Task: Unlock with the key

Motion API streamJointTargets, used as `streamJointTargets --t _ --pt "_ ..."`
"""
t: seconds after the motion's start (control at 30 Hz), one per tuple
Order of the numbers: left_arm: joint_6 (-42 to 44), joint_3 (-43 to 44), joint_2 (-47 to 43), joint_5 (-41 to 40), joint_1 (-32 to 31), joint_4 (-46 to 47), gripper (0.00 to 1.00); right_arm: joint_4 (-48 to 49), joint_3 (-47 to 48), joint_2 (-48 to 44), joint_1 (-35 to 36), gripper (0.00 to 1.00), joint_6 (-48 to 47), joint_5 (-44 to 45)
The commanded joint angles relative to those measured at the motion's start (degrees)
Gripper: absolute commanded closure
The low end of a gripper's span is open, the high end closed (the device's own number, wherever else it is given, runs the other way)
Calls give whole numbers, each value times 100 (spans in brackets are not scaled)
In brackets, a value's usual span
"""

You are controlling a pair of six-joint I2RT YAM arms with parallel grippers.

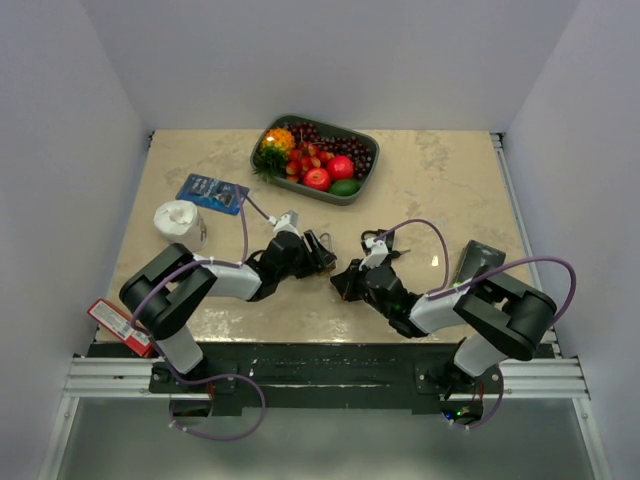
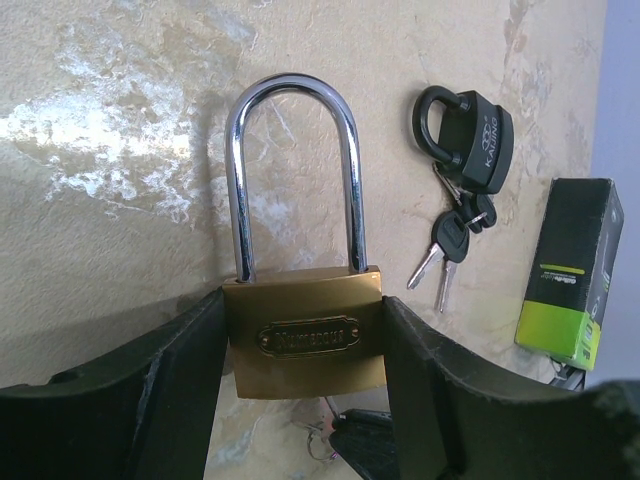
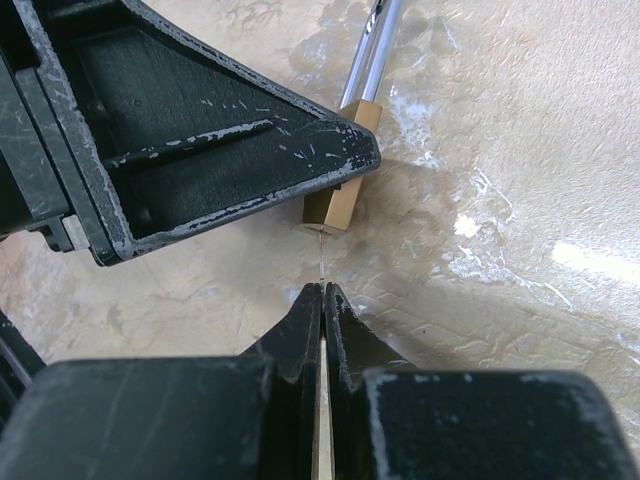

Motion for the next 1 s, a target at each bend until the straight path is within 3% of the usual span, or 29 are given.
streamJointTargets --t 0.0,0.4,0.97 --pt "-59 -254 -90 270 -261 29 100 322 264 94 -62 100 -52 684" --pt "-130 -307 -73 314 -331 100 100 594 238 279 -62 100 -122 764" --pt "178 -465 -73 1052 -314 231 100 1174 -246 -20 -71 100 -650 1124"
